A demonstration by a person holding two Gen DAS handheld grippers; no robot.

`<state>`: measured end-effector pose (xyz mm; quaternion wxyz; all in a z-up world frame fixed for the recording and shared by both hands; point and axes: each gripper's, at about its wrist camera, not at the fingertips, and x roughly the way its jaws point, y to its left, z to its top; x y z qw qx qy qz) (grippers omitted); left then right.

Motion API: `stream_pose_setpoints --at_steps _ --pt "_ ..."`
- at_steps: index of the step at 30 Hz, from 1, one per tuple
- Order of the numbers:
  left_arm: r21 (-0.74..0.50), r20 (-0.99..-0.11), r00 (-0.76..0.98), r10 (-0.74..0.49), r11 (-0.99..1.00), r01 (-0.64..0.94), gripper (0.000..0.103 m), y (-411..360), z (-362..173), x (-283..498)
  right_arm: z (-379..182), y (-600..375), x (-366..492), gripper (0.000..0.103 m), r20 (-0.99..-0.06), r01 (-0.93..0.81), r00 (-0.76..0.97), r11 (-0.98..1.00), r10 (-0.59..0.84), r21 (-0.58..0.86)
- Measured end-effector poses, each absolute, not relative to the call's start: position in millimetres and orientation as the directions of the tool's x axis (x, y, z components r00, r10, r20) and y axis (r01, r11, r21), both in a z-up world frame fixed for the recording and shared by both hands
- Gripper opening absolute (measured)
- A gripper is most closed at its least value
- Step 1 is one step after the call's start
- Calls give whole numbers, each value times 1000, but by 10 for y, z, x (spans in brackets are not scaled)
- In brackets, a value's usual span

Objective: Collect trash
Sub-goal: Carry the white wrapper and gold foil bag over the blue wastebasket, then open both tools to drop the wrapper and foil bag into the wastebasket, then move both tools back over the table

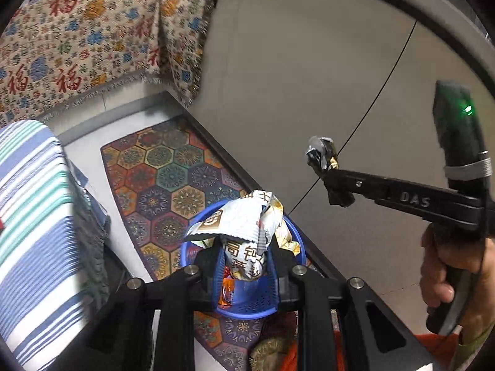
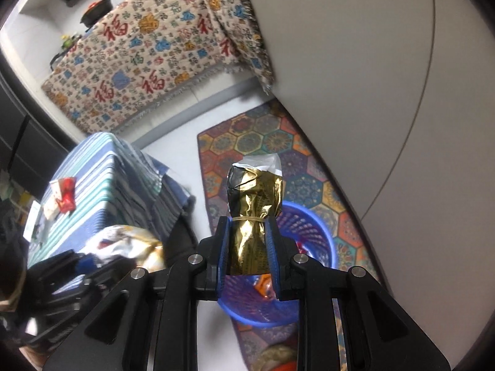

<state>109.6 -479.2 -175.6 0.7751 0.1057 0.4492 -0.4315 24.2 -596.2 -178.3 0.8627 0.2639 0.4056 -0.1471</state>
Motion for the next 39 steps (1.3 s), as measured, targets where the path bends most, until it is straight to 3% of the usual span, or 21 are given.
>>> stream_pose_setpoints --at_steps 16,18,19,20,22,25,30,32,39 --pt "-200 -823 200 -531 601 774 25 -5138 -2097 1092 -1930 -6121 312 26 -788 495 616 791 -27 359" --pt "-193 -828 196 -526 595 780 27 -5192 -2142 1093 -1941 -6144 310 32 -783 504 621 782 -33 366" --pt "-191 -832 192 -520 593 782 34 -5217 -2169 1097 -1942 -6162 302 36 -781 511 624 777 -43 366" --pt "-186 -836 191 -515 593 784 51 -5237 -2192 1096 -1942 -6177 297 49 -778 517 626 773 -48 368" --pt "-172 -827 214 -520 597 784 65 -5249 -2209 1087 -1929 -6213 268 54 -769 533 637 755 -61 381" --pt "-166 -809 238 -537 598 784 65 -5211 -2167 1066 -1868 -6234 224 55 -758 547 646 745 -87 381" --pt "-179 -786 267 -557 619 765 65 -5004 -1980 1060 -1749 -6150 212 83 -753 559 637 771 -164 305" --pt "-192 -772 275 -573 623 759 65 -4858 -1853 1043 -1706 -6112 230 87 -752 565 630 779 -193 274" --pt "-215 -749 314 -584 662 718 66 -3929 -1476 937 -1446 -5802 385 90 -716 546 642 819 -275 175"
